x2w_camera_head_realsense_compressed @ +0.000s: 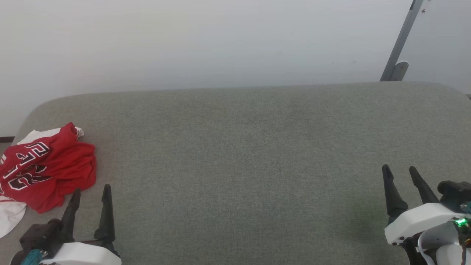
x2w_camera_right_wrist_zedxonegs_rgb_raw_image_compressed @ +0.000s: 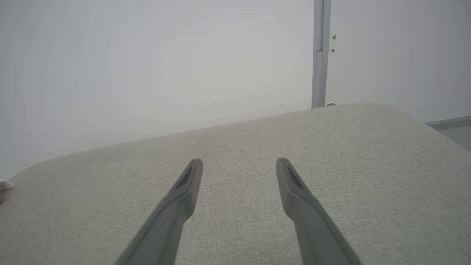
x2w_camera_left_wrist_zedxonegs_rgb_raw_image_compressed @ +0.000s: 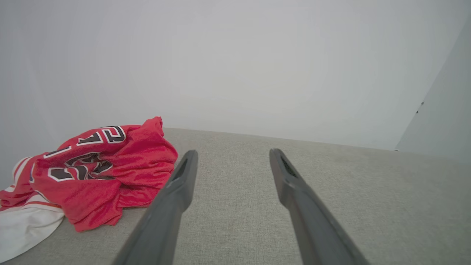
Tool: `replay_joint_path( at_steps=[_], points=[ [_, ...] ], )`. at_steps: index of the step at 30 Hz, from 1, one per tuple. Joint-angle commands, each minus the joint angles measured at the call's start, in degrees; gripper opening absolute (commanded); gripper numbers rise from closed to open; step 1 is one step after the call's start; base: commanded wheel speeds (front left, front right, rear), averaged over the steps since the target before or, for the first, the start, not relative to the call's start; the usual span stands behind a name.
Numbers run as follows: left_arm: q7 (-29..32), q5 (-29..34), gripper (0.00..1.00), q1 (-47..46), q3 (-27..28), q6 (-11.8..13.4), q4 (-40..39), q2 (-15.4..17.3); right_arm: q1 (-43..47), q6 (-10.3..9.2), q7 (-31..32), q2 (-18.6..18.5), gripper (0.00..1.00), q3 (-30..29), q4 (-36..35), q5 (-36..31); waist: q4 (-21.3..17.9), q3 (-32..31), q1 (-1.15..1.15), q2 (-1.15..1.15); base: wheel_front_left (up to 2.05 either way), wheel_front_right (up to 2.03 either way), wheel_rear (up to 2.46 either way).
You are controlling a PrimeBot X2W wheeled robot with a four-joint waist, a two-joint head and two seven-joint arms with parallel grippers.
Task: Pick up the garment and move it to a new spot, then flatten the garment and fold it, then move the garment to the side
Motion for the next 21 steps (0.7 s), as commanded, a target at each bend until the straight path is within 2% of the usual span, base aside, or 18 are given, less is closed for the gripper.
replay_joint_path(
  at_steps=[1, 12, 21],
  points=[
    [-0.32, 0.89, 1.0, 0.51, 0.3, -0.13, -0.5, 0.13, 0.37, 0.03, -0.51, -0.33, 1.0, 0.11, -0.37, -1.03, 0.01, -0.02, 0.0, 0.0, 0.0, 0.0, 0.0],
    [-1.66, 5.29, 1.0, 1.02, 0.99, -1.09, -0.7, 0.13, 0.6, 0.03, -1.54, -0.87, 1.0, 0.99, -0.56, -5.35, 0.17, -0.15, 0.0, 0.0, 0.0, 0.0, 0.0],
    [-2.19, 5.41, 1.0, 0.97, 1.98, -2.23, -0.25, -0.51, 0.41, 0.03, -2.3, -1.3, 1.0, 1.36, -0.34, -7.26, 0.06, -0.37, 0.0, 0.0, 0.0, 0.0, 0.0]
  ],
)
